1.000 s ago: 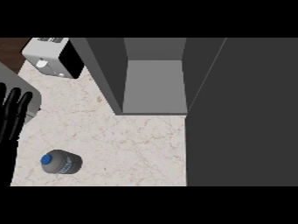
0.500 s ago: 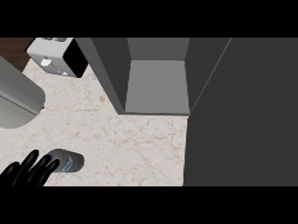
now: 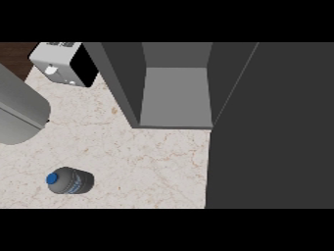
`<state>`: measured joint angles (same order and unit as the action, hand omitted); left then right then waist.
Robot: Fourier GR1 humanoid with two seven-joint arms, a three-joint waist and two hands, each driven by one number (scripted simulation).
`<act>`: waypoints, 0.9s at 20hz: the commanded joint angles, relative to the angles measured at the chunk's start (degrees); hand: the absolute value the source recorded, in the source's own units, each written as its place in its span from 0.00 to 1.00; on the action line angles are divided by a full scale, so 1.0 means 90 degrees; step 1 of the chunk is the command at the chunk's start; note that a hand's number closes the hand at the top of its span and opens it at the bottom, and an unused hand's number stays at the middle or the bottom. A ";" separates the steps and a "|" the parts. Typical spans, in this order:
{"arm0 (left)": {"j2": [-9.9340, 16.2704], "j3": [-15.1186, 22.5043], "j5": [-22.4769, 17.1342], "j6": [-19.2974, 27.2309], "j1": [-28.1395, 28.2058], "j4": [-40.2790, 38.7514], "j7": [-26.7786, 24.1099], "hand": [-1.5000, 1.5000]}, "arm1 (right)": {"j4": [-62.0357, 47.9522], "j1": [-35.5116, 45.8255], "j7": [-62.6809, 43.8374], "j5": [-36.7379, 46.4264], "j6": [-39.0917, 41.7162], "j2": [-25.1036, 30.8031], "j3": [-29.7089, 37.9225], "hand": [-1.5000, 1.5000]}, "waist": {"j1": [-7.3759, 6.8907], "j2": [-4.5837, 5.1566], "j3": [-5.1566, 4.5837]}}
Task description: Pick up the bottled water, place it into the cabinet and close the cabinet
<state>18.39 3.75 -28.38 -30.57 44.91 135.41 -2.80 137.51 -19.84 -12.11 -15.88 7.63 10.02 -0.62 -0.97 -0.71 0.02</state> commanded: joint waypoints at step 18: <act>0.0394 -0.1314 -0.1137 -0.1144 0.2316 0.0813 -0.1655 0.00 | 0.1129 -0.0660 -0.0398 -0.1218 0.0393 -0.0004 0.0488 0.00 | 0.0134 0.0031 0.0004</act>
<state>22.15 -5.97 -31.35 -40.90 63.17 134.87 -16.63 137.76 -23.21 -10.81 -17.96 11.78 9.87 2.97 -0.09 -0.52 0.09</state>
